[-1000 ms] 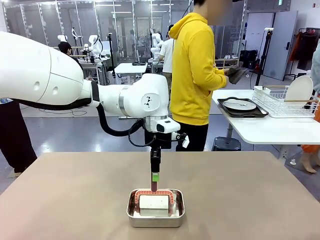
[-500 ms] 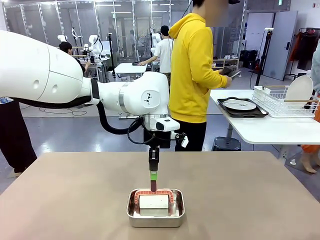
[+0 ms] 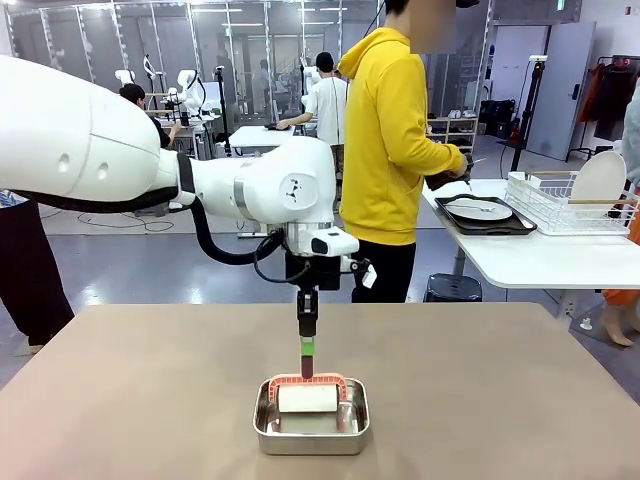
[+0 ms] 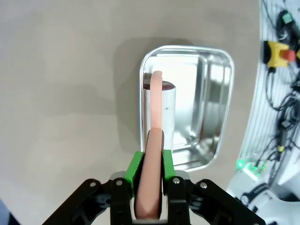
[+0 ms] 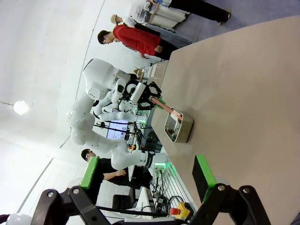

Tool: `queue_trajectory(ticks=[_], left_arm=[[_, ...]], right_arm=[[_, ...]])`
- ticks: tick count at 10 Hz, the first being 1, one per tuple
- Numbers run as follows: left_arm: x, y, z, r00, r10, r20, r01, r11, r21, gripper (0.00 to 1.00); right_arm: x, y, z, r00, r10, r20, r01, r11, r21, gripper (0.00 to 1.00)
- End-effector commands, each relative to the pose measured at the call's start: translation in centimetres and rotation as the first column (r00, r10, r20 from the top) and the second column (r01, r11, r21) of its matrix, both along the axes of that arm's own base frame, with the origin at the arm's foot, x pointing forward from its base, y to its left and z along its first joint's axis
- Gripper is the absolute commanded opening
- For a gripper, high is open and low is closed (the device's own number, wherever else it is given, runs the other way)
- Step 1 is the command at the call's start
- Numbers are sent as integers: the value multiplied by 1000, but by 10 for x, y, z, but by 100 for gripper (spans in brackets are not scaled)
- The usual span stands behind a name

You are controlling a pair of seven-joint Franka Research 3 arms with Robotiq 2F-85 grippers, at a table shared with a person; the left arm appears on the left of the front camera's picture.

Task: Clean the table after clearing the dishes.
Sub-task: When the right (or left) Handle tray is removed, use the right hand (or left hand) to clean the right (or left) side of the table with the Lint Roller.

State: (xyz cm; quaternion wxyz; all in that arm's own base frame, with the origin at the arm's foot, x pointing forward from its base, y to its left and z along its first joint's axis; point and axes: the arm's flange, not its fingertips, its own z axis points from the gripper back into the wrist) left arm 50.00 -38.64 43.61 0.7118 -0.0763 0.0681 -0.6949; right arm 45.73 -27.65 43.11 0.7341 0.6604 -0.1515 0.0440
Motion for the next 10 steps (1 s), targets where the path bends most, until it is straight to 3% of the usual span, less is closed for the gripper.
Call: queue_trajectory(ticks=[1, 3, 4, 5, 6, 7, 8, 9, 10], left_arm=[[-32, 20, 48, 989, 134, 63, -132, 991, -32, 15], [-56, 28, 92, 952, 294, 88, -290, 955, -62, 15], [-65, 35, 106, 917, 383, 113, -380, 924, -47, 15], [-69, 43, 115, 851, 512, 117, -514, 858, -19, 15], [-68, 52, 121, 740, 665, 100, -669, 744, -3, 15], [-66, 59, 126, 651, 754, 89, -757, 653, 5, 15], [-62, 63, 128, 612, 788, 63, -790, 612, 19, 15], [-58, 66, 128, 613, 781, 115, -787, 617, 2, 15], [-61, 64, 127, 773, 596, 216, -602, 797, -44, 15]], right_arm=[[-3, 1, 0, 1000, 3, 21, -3, 1000, -3, 98], [-3, 1, 0, 1000, 3, 21, -3, 1000, -3, 98], [-3, 1, 0, 1000, 3, 21, -3, 1000, -3, 98], [-3, 1, 0, 1000, 3, 21, -3, 1000, -3, 98], [-3, 1, 0, 1000, 3, 21, -3, 1000, -3, 98], [-3, 1, 0, 1000, 3, 21, -3, 1000, -3, 98], [-3, 1, 0, 1000, 3, 21, -3, 1000, -3, 98], [-3, 1, 0, 1000, 3, 21, -3, 1000, -3, 98], [-3, 1, 0, 1000, 3, 21, -3, 1000, -3, 98]])
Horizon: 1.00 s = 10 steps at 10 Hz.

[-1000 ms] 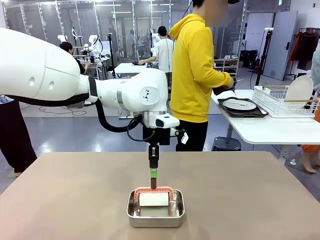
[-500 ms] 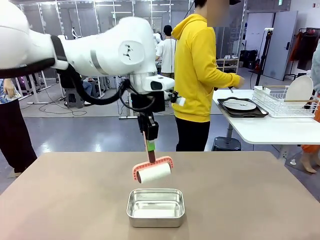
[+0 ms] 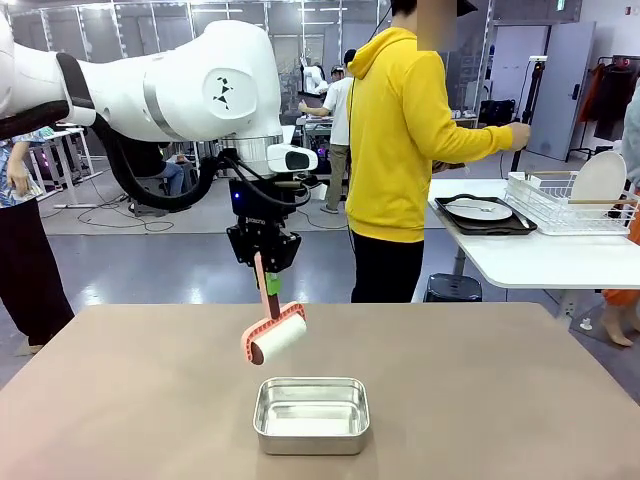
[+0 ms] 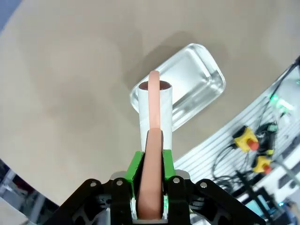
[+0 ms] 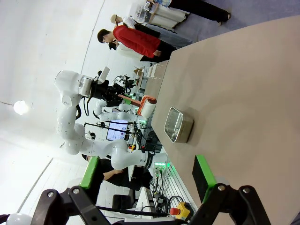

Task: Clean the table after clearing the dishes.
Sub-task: When the right (or left) Handle tray is removed, use the right hand (or left hand) to clean the right (or left) side of the table with the Lint Roller.

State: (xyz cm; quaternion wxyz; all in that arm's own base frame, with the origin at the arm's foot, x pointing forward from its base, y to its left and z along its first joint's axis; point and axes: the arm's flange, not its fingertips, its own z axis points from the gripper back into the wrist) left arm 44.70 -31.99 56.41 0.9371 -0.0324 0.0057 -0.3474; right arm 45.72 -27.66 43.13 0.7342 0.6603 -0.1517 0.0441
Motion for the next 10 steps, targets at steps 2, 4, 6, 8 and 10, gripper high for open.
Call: queue_trajectory(ticks=[2, 4, 6, 8, 10], left_arm=[[-1, 1, 0, 998, 60, -30, -60, 998, -18, 15], [-1, 1, 0, 998, 60, -30, -60, 998, -18, 15], [18, 11, -3, 994, 104, 22, -103, 994, -36, 22], [33, 45, -14, 964, 265, 20, -263, 961, -85, 22], [44, 60, -46, 909, 416, 3, -414, 905, -92, 22]], right_arm=[[-3, 2, 0, 1000, 3, 21, -3, 1000, -3, 98], [-3, 2, 0, 1000, 3, 21, -3, 1000, -3, 98], [-3, 2, 0, 1000, 3, 21, -3, 1000, -3, 98], [-3, 2, 0, 1000, 3, 21, -3, 1000, -3, 98], [-3, 2, 0, 1000, 3, 21, -3, 1000, -3, 98]])
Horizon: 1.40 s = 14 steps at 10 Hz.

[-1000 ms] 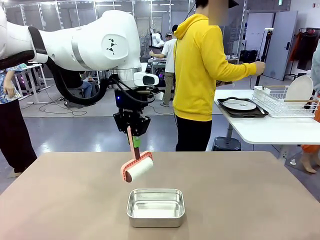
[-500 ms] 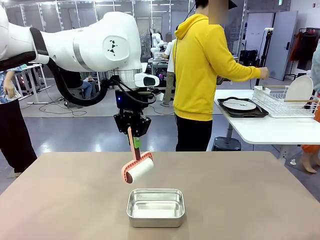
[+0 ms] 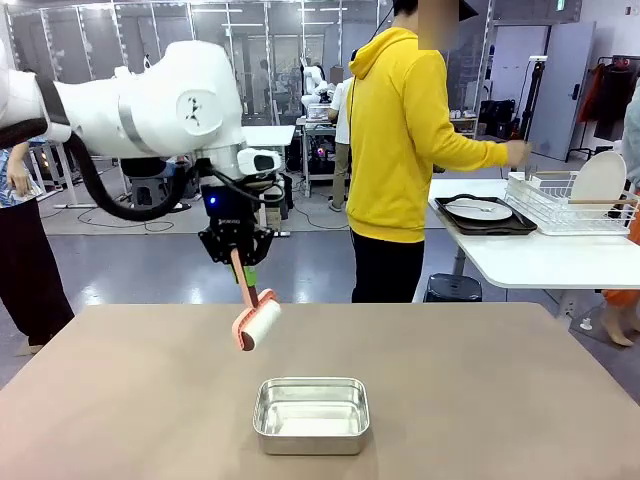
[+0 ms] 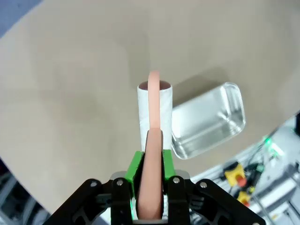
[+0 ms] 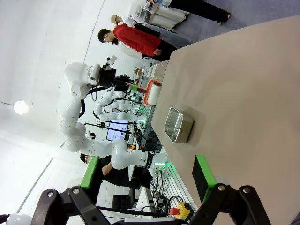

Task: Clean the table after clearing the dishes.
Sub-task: When the right (or left) Handle tray is removed, use the right hand (or left hand) to clean the right (or left) side of the table with the Lint Roller.

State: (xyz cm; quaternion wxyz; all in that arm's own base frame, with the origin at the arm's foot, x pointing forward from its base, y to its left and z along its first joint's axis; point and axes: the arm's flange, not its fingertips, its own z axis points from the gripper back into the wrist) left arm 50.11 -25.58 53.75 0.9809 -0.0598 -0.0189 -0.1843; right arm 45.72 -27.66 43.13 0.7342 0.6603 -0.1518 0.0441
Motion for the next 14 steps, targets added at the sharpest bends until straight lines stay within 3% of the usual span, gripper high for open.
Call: queue_trajectory(ticks=[1, 4, 6, 7, 8, 9, 12, 14], left_arm=[[-4, 0, -33, 988, 152, 6, -152, 988, -37, 22], [9, 32, -64, 945, 318, 71, -309, 944, -119, 22], [21, 46, -82, 941, 319, 114, -302, 942, -144, 22], [25, 54, -89, 943, 316, 102, -299, 942, -154, 22], [32, 64, -94, 952, 305, -2, -299, 933, -201, 22], [36, 70, -94, 951, 304, -52, -308, 926, -217, 22], [39, 79, -104, 947, 294, -128, -315, 926, -206, 22], [38, 82, -110, 942, 309, -131, -329, 927, -180, 22]], right_arm=[[-3, 2, 0, 1000, 3, 21, -3, 1000, -3, 98], [-3, 2, 0, 1000, 3, 21, -3, 1000, -3, 98], [-3, 2, 0, 1000, 3, 21, -3, 1000, -3, 98], [-3, 2, 0, 1000, 3, 21, -3, 1000, -3, 98], [-3, 2, 0, 1000, 3, 21, -3, 1000, -3, 98], [-3, 2, 0, 1000, 3, 21, -3, 1000, -3, 98], [-3, 2, 0, 1000, 3, 21, -3, 1000, -3, 98], [-3, 2, 0, 1000, 3, 21, -3, 1000, -3, 98]])
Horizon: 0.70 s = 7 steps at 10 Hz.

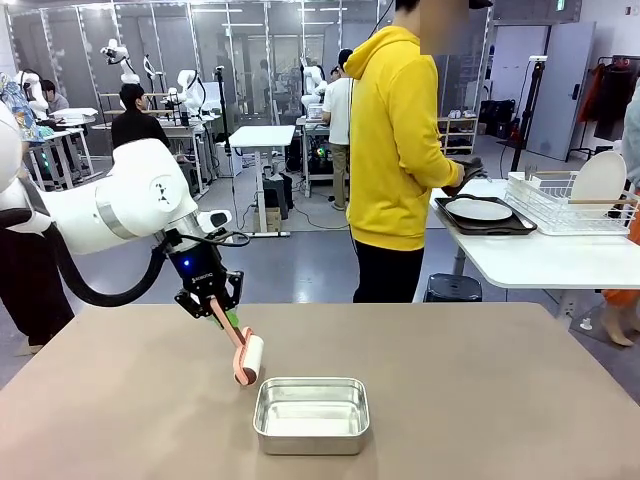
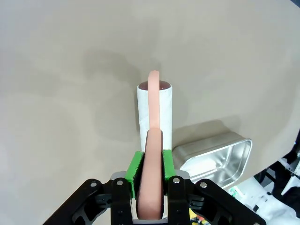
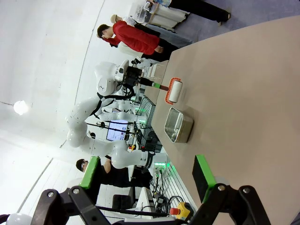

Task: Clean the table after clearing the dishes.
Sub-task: When the right (or left) Handle tray is removed, use the right hand (or left hand) to clean the right (or left) side of the table with the Lint Roller.

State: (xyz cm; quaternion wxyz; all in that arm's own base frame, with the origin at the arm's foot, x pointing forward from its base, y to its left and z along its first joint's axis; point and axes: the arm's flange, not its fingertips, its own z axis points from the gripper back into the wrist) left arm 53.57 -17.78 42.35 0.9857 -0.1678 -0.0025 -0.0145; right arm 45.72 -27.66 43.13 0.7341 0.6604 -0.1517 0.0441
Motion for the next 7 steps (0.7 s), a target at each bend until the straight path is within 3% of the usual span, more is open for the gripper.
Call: queue_trajectory(ticks=[1, 7], left_arm=[[3, 7, 1, 1000, 2, -1, -2, 1000, 21, 22], [-4, 39, -29, 1000, 10, 13, -10, 1000, 28, 22]], right_arm=[[-3, 1, 0, 1000, 3, 21, -3, 1000, -3, 98], [-3, 1, 0, 1000, 3, 21, -3, 1000, -3, 98]])
